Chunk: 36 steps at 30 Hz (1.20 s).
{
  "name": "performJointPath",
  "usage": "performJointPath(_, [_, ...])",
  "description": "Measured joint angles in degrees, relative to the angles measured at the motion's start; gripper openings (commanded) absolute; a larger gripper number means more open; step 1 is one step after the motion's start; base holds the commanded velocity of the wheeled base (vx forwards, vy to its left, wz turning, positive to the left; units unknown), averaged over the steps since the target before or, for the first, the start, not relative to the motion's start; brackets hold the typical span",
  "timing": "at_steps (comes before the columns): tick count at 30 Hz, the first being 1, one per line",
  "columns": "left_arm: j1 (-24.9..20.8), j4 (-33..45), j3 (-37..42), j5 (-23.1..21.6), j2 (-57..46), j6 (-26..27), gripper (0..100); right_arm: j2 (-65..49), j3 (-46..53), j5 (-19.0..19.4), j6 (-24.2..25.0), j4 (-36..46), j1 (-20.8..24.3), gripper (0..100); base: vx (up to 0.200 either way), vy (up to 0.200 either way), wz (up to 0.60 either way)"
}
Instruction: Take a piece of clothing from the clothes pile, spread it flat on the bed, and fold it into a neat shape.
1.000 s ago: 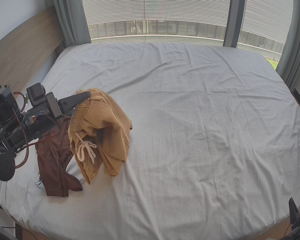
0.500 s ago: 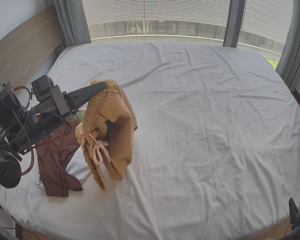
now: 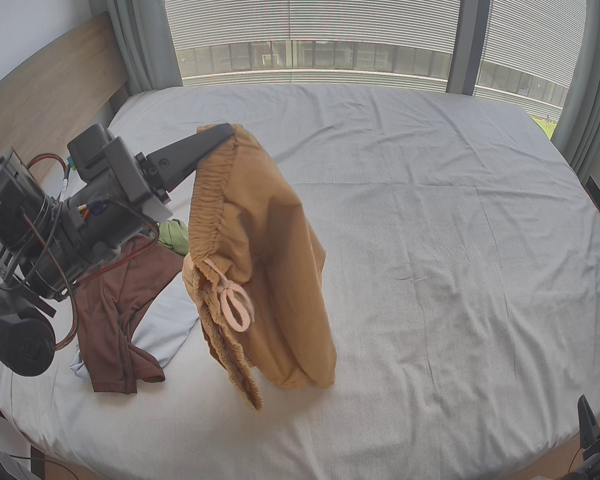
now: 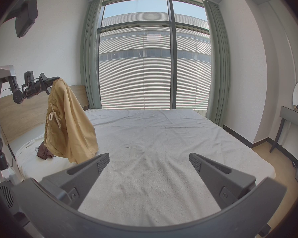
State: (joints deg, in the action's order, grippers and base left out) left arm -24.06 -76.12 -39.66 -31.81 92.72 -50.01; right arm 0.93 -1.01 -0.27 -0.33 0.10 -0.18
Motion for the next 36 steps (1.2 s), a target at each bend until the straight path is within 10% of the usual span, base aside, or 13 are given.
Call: performJointPath(36, [-7.7, -0.6, -12.6, 5.1, 7.3, 1.3, 0, 0.0, 0.0, 0.1, -0.1, -0.1, 0.0, 100, 0.000, 0.000, 0.00])
